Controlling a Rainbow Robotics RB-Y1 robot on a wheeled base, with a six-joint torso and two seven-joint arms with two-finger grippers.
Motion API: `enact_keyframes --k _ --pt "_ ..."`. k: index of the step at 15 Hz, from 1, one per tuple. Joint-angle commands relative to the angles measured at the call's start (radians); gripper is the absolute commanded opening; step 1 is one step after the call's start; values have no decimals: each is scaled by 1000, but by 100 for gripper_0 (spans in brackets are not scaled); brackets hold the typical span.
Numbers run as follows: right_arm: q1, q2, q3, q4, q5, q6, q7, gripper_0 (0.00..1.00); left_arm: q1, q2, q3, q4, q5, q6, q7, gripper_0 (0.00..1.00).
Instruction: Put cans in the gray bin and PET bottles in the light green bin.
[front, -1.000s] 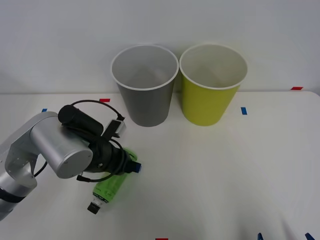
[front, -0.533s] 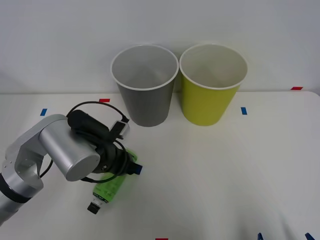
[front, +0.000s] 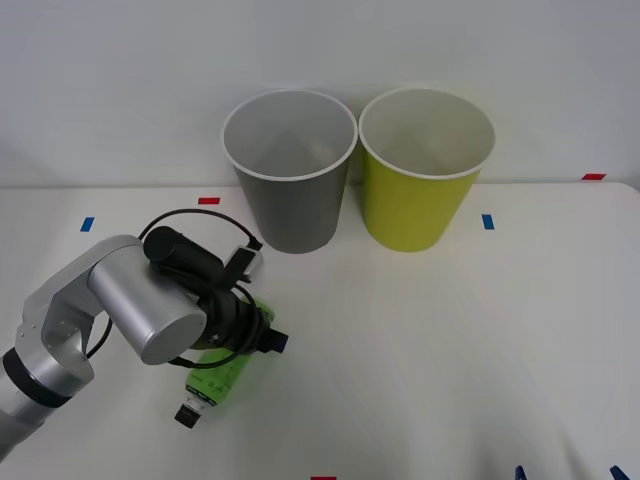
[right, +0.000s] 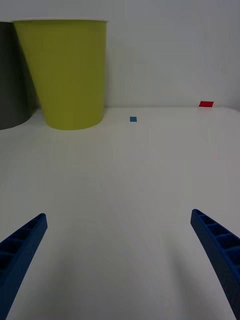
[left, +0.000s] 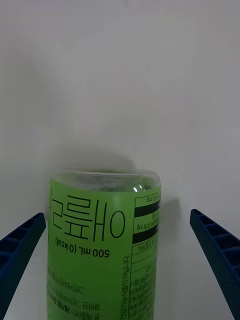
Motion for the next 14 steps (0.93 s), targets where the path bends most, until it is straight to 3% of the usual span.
enact_keyframes --k 1,10,11,12,13,14 --pt "0 0 0 0 0 0 0 100 0 0 -3 18 1 -11 -9 100" --pt "0 0 0 0 0 0 0 100 0 0 -21 44 5 -51 -32 99" --pt "0 0 0 0 0 0 0 100 0 0 -21 44 5 -49 -32 85" --pt "0 0 0 0 0 0 0 100 0 2 -23 44 4 -51 -32 46" --pt "0 0 0 0 0 0 0 100 0 2 -21 44 4 -51 -34 0" --pt "0 0 0 0 0 0 0 100 0 3 -21 44 5 -54 -34 0"
